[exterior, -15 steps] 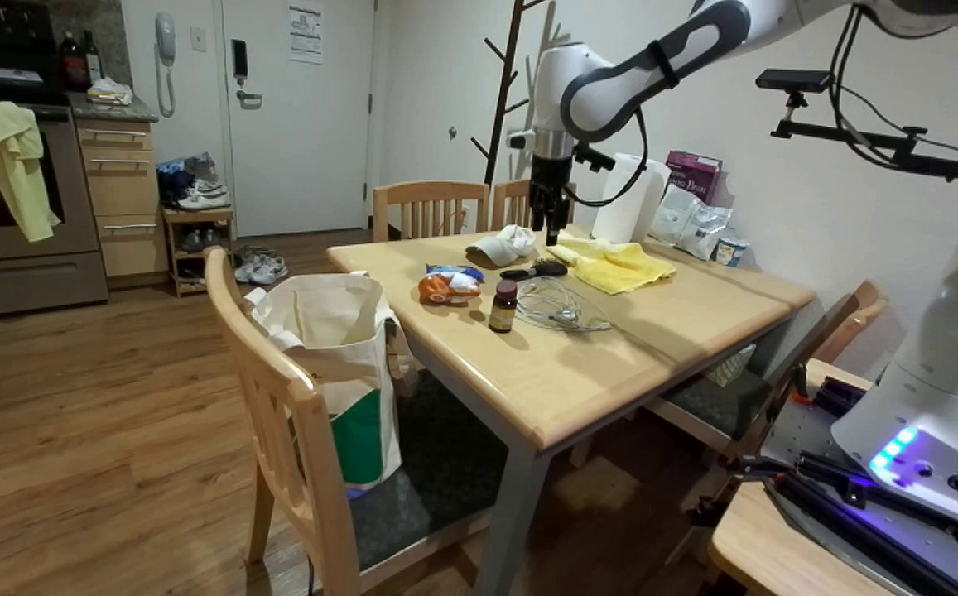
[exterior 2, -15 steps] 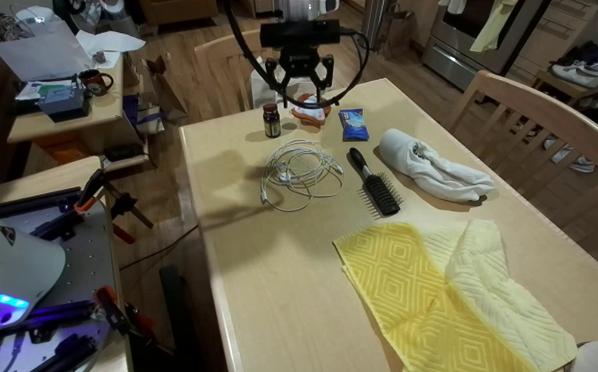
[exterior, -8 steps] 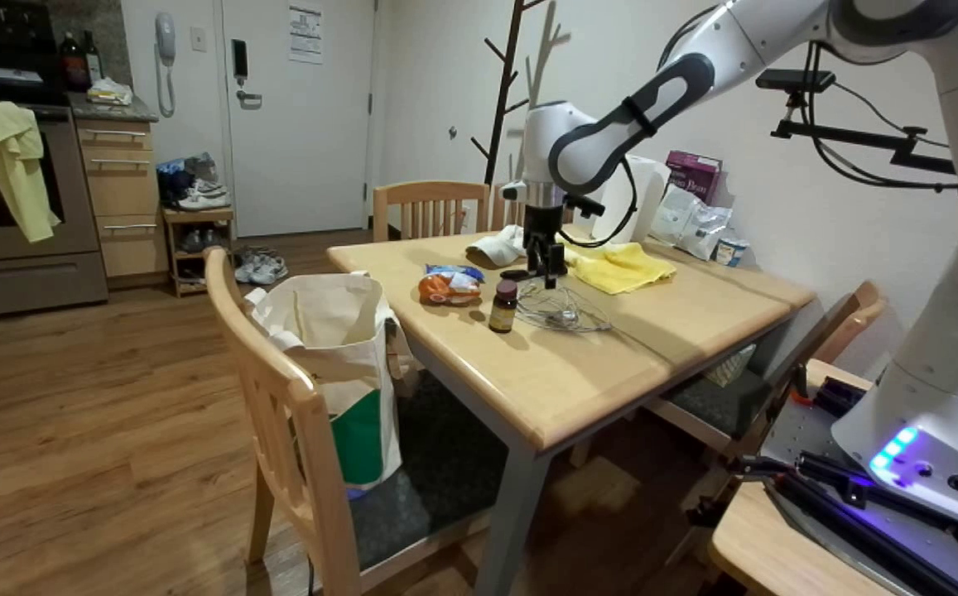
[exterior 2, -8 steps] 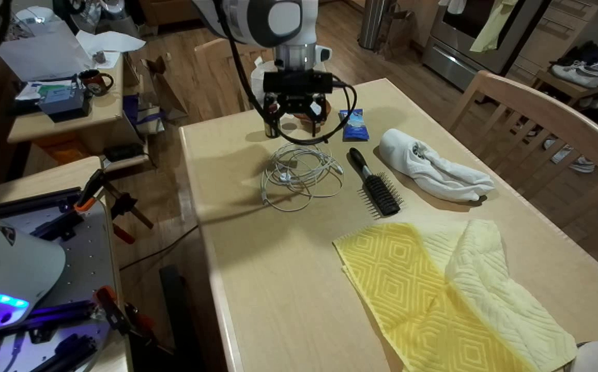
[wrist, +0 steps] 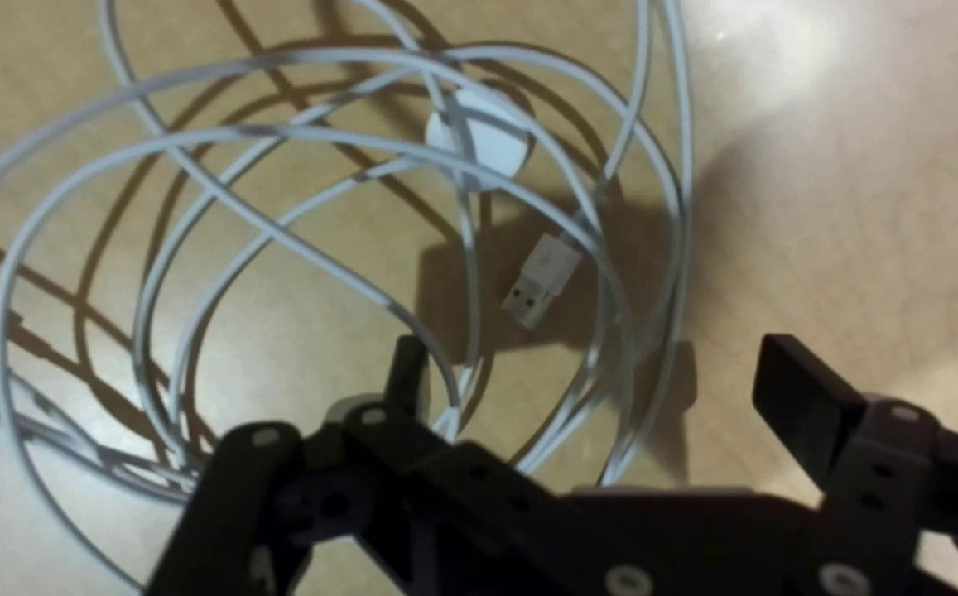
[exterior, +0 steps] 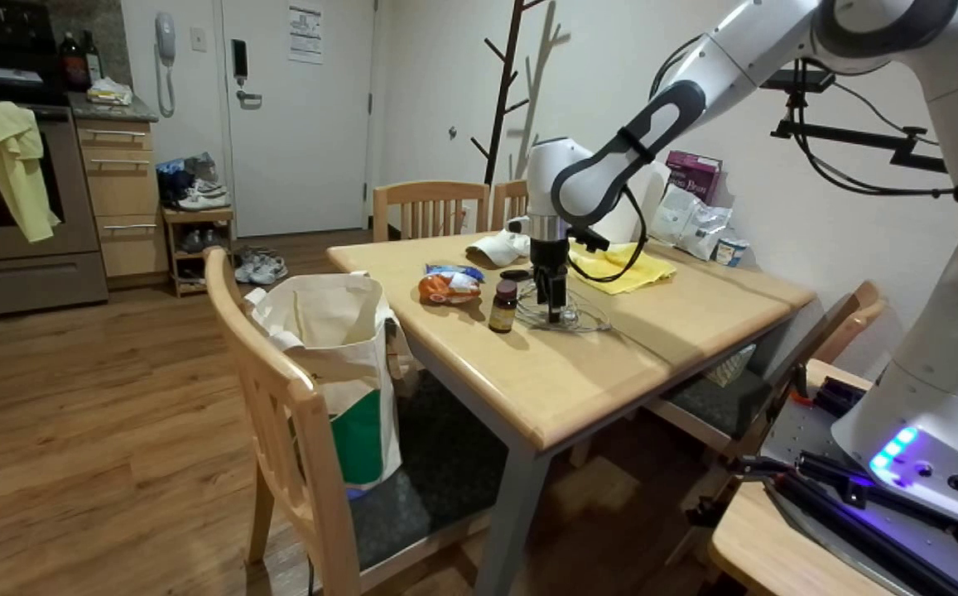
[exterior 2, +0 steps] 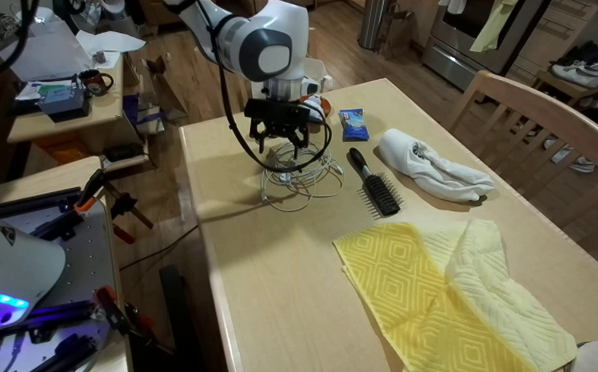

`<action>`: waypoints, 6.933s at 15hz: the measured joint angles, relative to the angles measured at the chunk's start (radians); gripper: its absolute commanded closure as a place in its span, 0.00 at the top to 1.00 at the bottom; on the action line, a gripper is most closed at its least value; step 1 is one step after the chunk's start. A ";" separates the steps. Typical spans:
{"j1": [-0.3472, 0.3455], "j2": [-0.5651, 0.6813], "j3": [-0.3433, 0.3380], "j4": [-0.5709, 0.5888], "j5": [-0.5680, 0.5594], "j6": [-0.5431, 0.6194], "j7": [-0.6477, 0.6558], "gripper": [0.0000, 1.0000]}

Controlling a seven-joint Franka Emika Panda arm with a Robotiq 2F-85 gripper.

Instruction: Put the charger into the bag on the chair.

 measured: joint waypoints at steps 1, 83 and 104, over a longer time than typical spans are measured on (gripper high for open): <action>0.000 0.001 0.004 -0.009 0.014 0.001 0.023 1.00; -0.117 0.112 0.123 0.130 0.083 0.218 -0.679 0.08; -0.249 -0.007 0.290 0.255 0.263 0.248 -0.948 0.06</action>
